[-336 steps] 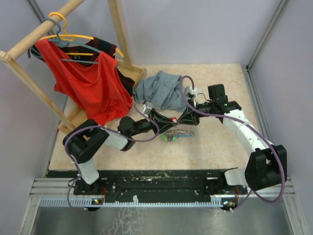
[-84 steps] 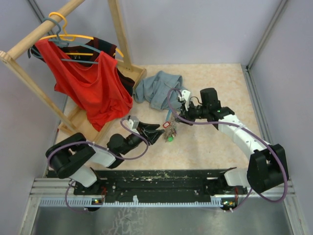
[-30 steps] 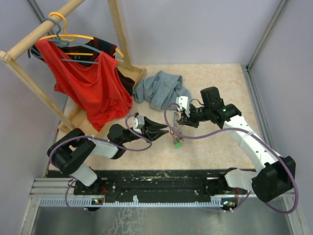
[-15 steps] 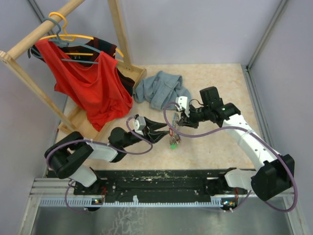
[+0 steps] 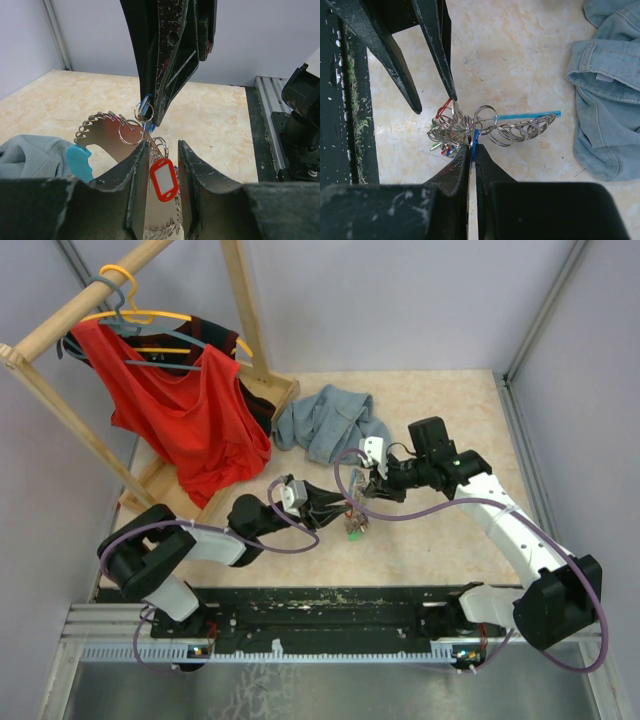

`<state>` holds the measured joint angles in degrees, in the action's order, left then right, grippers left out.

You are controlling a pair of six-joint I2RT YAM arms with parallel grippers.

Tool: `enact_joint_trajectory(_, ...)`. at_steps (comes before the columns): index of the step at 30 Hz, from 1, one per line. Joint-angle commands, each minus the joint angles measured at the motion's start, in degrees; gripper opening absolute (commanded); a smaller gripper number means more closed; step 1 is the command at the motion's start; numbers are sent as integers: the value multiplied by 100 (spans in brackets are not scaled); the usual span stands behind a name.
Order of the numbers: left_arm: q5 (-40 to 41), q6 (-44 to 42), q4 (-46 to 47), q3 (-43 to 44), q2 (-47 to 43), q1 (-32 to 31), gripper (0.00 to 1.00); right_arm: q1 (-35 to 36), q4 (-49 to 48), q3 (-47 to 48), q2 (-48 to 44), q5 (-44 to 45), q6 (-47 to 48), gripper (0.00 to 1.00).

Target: Remove the keys from the keyring

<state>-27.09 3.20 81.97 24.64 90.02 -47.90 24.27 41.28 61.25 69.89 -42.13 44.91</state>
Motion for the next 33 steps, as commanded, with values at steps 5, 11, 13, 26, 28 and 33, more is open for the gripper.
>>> enact_joint_trajectory(5, -194, -109, 163, 63, 148, -48, 35, 51, -183, 370, -54, -313, 1, 0)
enact_joint_trajectory(11, -126, -150, 154, 85, 190, -73, 35, 51, -166, 377, -54, -355, 1, 0)
enact_joint_trajectory(13, -91, -173, 124, 107, 208, -94, 35, 51, -164, 374, -52, -373, 1, 0)
enact_joint_trajectory(26, 111, -316, -178, 255, 262, -176, 24, 49, -165, 361, -60, -419, -7, 0)
enact_joint_trajectory(28, 167, -319, -193, 252, 262, -179, 21, 49, -159, 363, -62, -419, -8, 0)
enact_joint_trajectory(33, 261, -294, -182, 234, 253, -178, 6, 45, -146, 370, -72, -408, -3, 0)
